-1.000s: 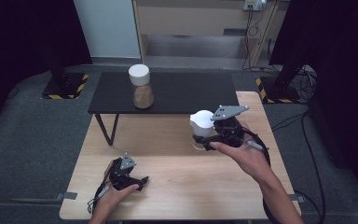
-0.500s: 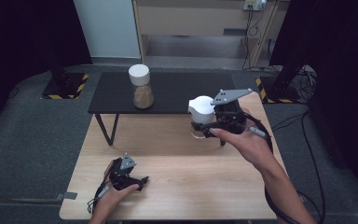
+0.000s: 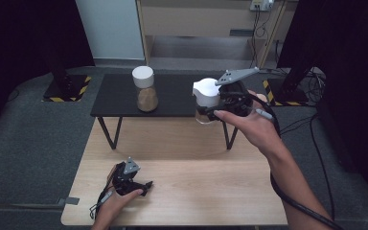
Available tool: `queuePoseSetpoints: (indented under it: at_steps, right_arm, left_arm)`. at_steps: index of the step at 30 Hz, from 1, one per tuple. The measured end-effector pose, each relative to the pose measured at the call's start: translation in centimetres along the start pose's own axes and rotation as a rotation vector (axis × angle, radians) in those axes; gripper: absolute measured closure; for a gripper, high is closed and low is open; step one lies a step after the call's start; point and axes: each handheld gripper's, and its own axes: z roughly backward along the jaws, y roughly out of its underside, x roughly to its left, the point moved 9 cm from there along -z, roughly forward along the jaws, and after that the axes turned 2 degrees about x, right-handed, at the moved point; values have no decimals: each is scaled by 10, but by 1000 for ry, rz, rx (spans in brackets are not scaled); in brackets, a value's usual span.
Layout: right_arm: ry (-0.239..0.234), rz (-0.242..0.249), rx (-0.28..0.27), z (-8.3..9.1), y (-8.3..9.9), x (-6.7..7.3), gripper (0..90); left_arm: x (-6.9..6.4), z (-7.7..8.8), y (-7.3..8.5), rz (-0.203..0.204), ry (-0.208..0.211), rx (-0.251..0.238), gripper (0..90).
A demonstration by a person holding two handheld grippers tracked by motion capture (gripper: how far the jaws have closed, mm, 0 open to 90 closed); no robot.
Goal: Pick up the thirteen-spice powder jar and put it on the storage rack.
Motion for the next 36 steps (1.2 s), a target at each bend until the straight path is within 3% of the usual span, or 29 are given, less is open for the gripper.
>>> queuePoseSetpoints:
  at_steps: [12,23,36]
  right_arm:
    - [24,-24,6,-23,-15,-22,315]
    - [36,-73,-2,-40,-7,-41,315]
    - [50,-83,10,-59,-11,-49,315]
  left_arm:
    - [0,0,0,-2,-3,-1,0]
    - [0,0,0,-1,-4,-1,0]
    - [0,0,0,0,-2,0,0]
